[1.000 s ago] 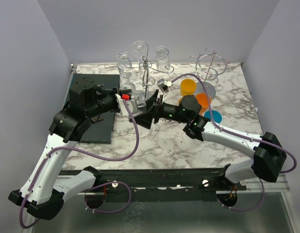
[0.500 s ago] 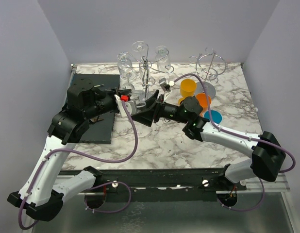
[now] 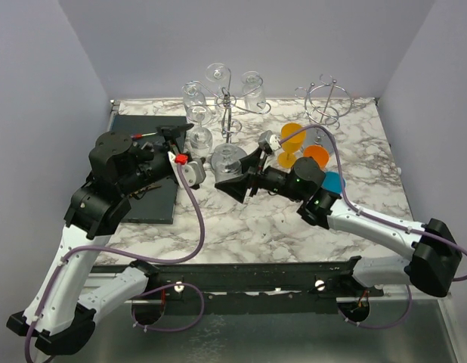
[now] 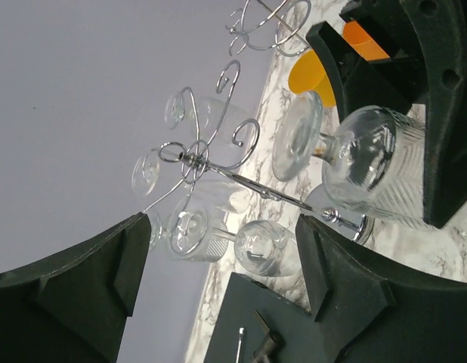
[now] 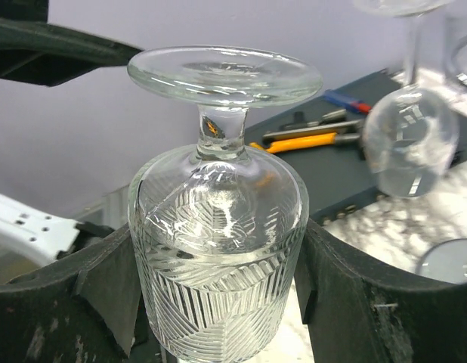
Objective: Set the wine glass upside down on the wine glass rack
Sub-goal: Turn the wine glass upside down at the wine rack, then pick up the wine glass at the center of the board.
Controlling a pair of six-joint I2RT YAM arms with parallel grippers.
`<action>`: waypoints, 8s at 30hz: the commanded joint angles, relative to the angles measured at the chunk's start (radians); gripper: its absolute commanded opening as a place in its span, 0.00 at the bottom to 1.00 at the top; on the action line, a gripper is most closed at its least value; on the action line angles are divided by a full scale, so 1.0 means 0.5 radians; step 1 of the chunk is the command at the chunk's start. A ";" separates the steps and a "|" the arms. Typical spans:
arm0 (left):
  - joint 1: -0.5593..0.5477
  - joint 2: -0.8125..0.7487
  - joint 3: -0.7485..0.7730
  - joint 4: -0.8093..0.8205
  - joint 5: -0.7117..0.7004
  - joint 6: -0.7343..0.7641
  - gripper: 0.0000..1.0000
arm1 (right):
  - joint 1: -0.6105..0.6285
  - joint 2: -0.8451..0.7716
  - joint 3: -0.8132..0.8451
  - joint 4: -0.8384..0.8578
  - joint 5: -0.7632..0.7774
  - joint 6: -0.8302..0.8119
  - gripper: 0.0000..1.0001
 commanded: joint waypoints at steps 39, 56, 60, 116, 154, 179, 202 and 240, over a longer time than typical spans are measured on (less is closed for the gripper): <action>0.001 -0.216 -0.133 -0.011 -0.168 -0.357 0.95 | -0.493 0.375 0.284 0.332 0.078 -0.493 0.30; 0.000 -0.217 -0.154 -0.011 -0.168 -0.347 0.95 | -0.491 0.536 0.411 0.344 -0.011 -0.477 0.30; 0.001 -0.216 -0.142 -0.011 -0.170 -0.352 0.95 | -0.492 0.573 0.449 0.318 -0.041 -0.472 0.32; 0.001 -0.221 -0.160 -0.013 -0.189 -0.379 0.95 | -0.378 0.460 0.214 0.740 -0.110 -0.568 0.26; 0.003 -0.233 -0.162 -0.014 -0.205 -0.417 0.96 | -0.377 0.354 -0.110 0.725 0.169 -0.420 1.00; 0.004 0.401 0.523 0.072 -0.279 -1.315 0.93 | -0.463 -0.159 1.119 -1.922 0.939 -0.155 0.88; 0.000 0.588 0.567 0.065 -0.483 -1.522 0.80 | -0.892 0.293 1.597 -2.310 0.922 -0.061 0.70; 0.000 0.399 0.516 0.028 -0.403 -1.557 0.86 | -0.921 -0.002 0.425 -2.708 1.202 0.339 0.55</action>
